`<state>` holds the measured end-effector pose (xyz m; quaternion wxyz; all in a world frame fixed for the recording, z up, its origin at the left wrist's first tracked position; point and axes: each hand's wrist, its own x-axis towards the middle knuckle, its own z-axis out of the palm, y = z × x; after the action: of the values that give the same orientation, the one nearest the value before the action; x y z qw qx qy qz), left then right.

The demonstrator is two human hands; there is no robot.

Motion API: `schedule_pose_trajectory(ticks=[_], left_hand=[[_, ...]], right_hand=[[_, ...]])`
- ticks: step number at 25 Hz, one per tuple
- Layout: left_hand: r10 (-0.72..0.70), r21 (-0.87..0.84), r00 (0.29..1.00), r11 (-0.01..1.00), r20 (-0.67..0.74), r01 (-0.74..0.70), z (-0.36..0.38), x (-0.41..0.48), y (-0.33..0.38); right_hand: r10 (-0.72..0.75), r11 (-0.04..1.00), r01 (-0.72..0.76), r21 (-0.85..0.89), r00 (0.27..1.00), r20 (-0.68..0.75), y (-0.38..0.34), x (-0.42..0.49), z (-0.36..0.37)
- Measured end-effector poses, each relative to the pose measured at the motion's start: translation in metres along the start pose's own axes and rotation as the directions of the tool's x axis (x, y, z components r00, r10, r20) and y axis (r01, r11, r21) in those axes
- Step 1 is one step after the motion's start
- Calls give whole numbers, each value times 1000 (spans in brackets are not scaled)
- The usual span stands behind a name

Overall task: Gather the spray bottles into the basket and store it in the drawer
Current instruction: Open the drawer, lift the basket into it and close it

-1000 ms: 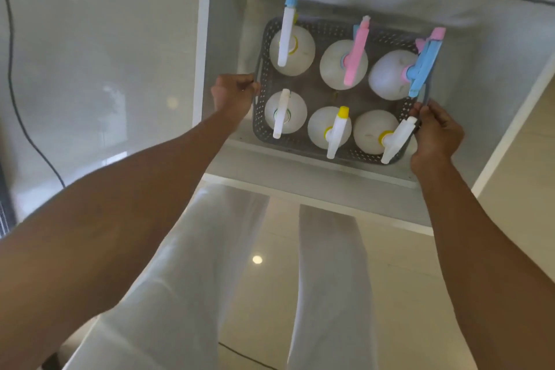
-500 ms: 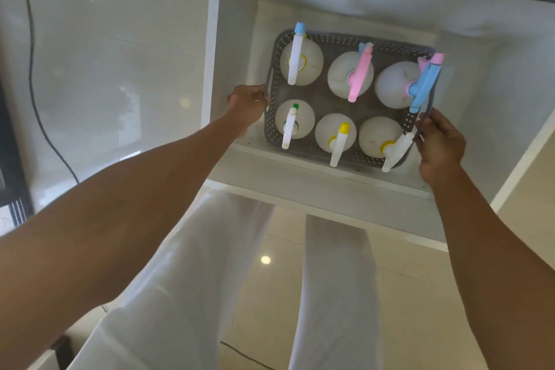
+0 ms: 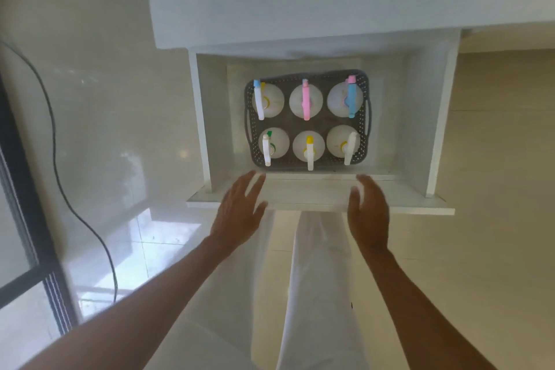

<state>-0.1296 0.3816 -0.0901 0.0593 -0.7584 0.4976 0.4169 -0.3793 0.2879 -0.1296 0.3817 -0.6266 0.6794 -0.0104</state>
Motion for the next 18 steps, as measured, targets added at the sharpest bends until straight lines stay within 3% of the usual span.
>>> schedule_pose_trajectory(ticks=[3,5,8,18], left_hand=[[41,151,970,985,240,-79,19,-28,15],[-20,243,941,968,336,-66,33,-35,22],[-100,297,924,955,370,-15,44,-34,29],[-189,307,896,950,403,62,51,-21,37]], right_hand=[[-268,910,318,-264,940,211,10,-50,5],[-266,818,425,-388,878,399,22,-61,7],[-213,768,455,-452,846,490,32,-60,8],[-165,742,460,-487,830,533,21,-48,4]])
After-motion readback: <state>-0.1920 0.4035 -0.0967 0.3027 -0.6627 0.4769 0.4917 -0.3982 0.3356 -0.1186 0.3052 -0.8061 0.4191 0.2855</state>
